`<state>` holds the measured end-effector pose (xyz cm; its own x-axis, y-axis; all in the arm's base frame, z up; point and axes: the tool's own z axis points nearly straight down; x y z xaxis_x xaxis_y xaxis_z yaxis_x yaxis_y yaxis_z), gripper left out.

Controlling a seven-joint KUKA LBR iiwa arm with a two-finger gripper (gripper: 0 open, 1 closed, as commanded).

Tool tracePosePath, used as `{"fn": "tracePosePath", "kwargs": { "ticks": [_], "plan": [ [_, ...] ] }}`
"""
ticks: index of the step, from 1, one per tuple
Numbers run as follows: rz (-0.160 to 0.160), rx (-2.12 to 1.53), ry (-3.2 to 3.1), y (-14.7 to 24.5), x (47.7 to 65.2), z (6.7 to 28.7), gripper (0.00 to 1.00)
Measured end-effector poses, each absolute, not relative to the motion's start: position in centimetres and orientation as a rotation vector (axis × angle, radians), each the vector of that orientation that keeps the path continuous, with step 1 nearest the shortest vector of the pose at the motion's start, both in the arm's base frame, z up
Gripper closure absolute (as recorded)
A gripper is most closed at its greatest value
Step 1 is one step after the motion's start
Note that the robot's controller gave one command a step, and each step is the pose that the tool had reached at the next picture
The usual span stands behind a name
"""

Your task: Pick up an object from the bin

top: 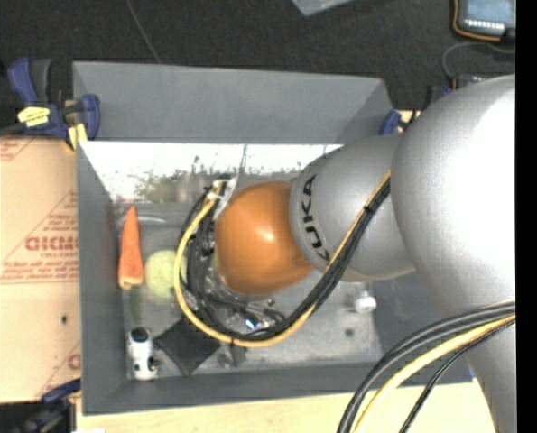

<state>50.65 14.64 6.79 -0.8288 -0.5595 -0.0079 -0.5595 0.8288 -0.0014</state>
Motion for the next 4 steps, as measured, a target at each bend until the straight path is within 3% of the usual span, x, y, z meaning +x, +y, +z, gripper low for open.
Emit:
{"fn": "tracePosePath", "kwargs": {
  "ticks": [1,3,4],
  "plan": [
    [0.002,-1.113,2.926,15.2,51.3,7.1,1.00],
    [0.003,-1.113,2.929,15.2,51.1,7.5,1.00],
    [0.003,-1.112,2.935,15.2,51.0,9.6,1.00]
  ]
}}
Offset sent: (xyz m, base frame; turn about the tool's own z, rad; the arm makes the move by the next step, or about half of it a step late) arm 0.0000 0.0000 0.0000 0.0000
